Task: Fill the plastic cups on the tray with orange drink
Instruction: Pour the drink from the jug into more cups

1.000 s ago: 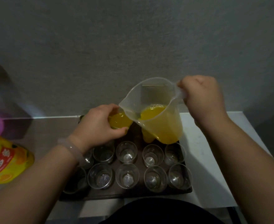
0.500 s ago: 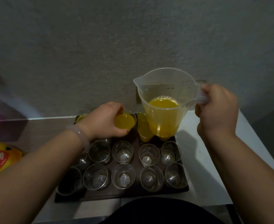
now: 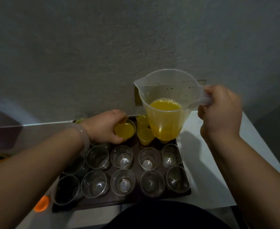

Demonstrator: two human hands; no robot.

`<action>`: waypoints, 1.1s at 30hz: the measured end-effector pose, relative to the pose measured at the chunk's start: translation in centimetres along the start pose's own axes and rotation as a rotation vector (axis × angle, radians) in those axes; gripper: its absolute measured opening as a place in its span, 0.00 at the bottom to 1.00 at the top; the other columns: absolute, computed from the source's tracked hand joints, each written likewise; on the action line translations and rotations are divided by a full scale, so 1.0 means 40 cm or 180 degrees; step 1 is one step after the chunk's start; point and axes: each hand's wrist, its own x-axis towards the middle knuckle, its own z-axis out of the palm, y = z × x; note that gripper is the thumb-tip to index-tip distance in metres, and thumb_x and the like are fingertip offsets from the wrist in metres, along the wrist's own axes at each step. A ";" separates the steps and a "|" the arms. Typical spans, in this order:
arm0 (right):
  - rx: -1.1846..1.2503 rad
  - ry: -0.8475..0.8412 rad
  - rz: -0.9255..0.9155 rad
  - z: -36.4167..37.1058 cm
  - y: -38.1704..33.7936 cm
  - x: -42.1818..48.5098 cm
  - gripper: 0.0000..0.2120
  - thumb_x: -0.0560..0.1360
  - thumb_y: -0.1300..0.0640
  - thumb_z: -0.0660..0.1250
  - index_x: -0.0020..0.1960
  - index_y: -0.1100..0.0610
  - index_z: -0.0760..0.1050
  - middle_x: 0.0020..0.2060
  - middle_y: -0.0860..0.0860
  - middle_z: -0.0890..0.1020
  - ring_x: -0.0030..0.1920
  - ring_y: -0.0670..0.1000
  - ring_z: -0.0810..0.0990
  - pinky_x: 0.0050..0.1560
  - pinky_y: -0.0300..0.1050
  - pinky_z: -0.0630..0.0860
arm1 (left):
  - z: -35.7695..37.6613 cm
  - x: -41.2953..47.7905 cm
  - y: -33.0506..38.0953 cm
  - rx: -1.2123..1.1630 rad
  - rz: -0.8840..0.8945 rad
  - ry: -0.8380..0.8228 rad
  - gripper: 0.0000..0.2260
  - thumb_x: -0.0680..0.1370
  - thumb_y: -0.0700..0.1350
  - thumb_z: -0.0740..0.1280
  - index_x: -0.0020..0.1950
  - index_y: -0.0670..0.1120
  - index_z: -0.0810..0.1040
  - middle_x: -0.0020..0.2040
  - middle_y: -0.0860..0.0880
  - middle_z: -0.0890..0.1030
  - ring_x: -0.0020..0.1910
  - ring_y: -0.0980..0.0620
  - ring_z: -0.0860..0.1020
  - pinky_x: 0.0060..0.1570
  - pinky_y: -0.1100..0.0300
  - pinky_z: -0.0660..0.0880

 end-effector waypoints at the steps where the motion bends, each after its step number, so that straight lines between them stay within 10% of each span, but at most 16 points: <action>1: -0.0140 0.0010 -0.0070 0.000 0.004 0.002 0.09 0.71 0.63 0.62 0.34 0.66 0.73 0.22 0.44 0.67 0.26 0.43 0.65 0.26 0.39 0.62 | 0.002 0.001 -0.001 0.0051 0.0008 -0.0025 0.37 0.68 0.54 0.75 0.73 0.47 0.64 0.66 0.49 0.71 0.64 0.51 0.71 0.60 0.65 0.66; 33: 0.0265 -0.0042 0.0252 0.015 -0.004 -0.019 0.15 0.65 0.53 0.61 0.20 0.51 0.68 0.21 0.45 0.64 0.28 0.49 0.62 0.33 0.50 0.58 | 0.050 0.024 -0.052 0.0972 0.0586 -0.0562 0.36 0.73 0.55 0.70 0.76 0.49 0.58 0.72 0.48 0.65 0.68 0.50 0.67 0.67 0.58 0.66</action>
